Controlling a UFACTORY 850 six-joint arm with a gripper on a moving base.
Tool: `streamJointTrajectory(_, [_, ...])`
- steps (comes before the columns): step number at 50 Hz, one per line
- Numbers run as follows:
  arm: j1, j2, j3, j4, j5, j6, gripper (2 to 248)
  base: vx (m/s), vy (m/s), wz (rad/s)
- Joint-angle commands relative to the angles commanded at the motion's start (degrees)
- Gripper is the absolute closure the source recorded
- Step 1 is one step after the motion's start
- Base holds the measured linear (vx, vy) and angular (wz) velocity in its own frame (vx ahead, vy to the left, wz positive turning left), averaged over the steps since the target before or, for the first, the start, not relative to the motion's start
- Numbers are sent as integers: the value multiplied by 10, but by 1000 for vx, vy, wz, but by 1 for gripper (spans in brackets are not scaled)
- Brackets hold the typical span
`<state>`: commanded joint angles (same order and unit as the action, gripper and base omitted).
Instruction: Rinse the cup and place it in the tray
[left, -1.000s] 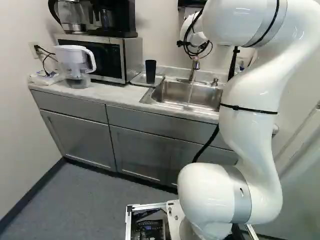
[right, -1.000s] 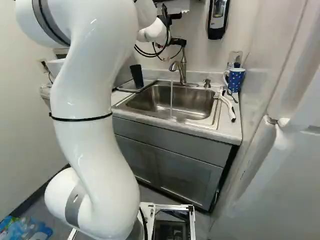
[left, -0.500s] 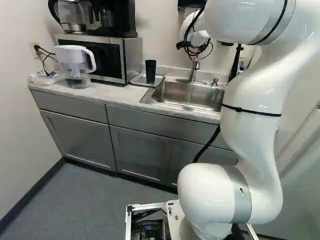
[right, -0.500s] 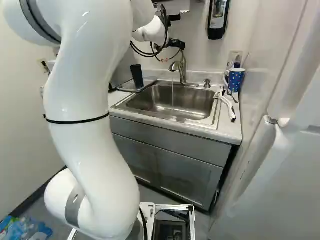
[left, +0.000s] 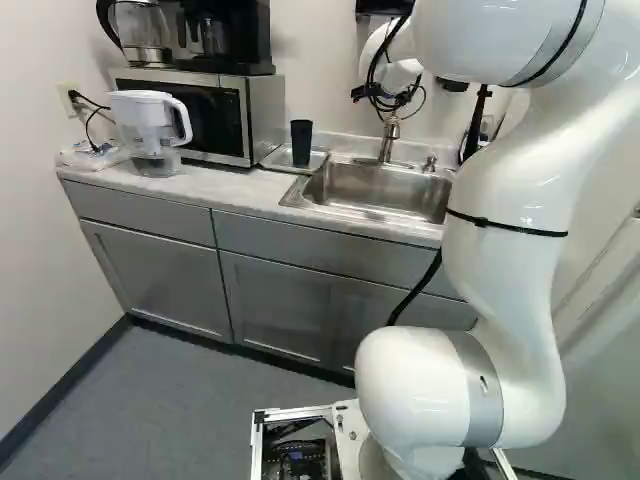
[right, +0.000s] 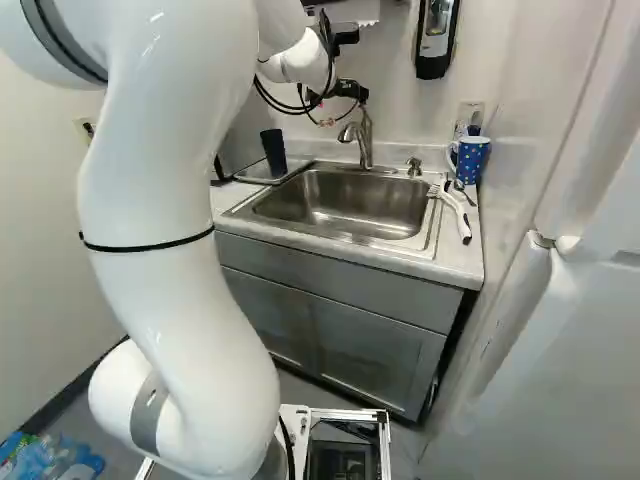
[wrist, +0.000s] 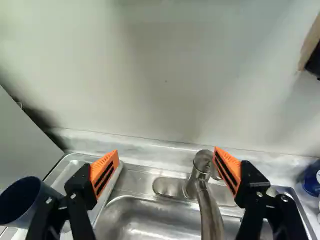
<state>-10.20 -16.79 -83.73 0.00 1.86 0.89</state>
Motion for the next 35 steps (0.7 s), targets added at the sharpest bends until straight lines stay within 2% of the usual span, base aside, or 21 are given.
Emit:
streamJointTrajectory(5, [0,0,0,0,9,0,3,0,0,0])
streamJointTrajectory(17, [5,15,17,0,63,0,3,0,0,0])
streamJointTrajectory(35, [22,61,68,0,66,0,3,0,0,0])
